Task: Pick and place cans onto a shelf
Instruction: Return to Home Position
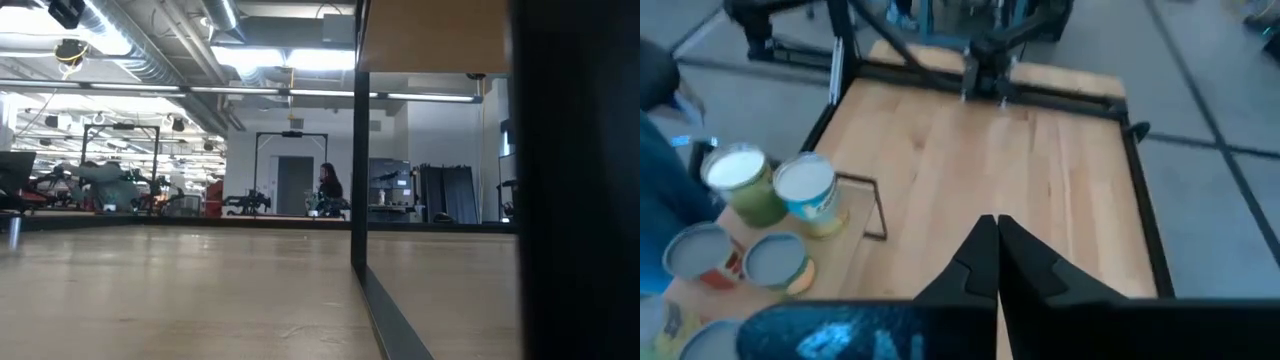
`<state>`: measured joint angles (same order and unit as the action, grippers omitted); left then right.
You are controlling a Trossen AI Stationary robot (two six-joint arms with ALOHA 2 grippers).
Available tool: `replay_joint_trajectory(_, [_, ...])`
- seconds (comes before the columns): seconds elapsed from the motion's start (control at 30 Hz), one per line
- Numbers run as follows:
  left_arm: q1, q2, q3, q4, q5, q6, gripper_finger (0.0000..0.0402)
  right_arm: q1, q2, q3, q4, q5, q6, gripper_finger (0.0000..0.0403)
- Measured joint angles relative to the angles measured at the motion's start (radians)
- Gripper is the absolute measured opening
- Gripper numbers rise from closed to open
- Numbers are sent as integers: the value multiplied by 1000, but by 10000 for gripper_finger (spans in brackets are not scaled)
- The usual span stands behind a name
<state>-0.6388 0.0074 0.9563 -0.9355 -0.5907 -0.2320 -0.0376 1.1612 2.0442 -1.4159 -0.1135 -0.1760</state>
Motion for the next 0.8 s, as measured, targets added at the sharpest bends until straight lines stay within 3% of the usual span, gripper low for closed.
replay_joint_trajectory(0.17, [8,-1,-26,64,-6,28,0,0,-201,-332,215,0,56,2])
replay_joint_trajectory(0.43, [8,-1,-151,325,71,175,0,0,-499,-912,674,-11,160,2])
replay_joint_trajectory(0.63, [8,-2,-264,454,123,191,0,0,-631,-1249,1017,-65,252,2])
replay_joint_trajectory(0.8, [8,-2,-345,524,197,186,0,0,-679,-1440,1264,-93,307,2])
